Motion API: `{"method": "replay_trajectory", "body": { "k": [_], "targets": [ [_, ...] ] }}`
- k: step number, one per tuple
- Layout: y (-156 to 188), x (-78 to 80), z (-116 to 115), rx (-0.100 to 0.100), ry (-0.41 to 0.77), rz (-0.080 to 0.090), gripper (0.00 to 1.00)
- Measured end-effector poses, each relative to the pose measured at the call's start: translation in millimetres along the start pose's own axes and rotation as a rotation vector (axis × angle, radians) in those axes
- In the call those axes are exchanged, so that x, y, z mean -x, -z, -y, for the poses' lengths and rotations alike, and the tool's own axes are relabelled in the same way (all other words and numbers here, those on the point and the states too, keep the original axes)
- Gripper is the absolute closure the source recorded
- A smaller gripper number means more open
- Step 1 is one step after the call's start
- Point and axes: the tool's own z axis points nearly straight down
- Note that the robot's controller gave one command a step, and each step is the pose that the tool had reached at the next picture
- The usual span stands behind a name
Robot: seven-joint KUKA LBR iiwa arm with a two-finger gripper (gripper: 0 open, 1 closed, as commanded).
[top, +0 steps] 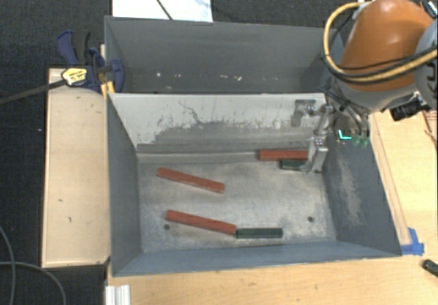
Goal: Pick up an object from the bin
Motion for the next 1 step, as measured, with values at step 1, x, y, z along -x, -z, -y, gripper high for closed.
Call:
{"method": "replay_trajectory", "body": {
  "k": [1],
  "targets": [
    [-109.3,-30.9,6.3,0.001,-0.075,-0.004,0.00]
  ]
}}
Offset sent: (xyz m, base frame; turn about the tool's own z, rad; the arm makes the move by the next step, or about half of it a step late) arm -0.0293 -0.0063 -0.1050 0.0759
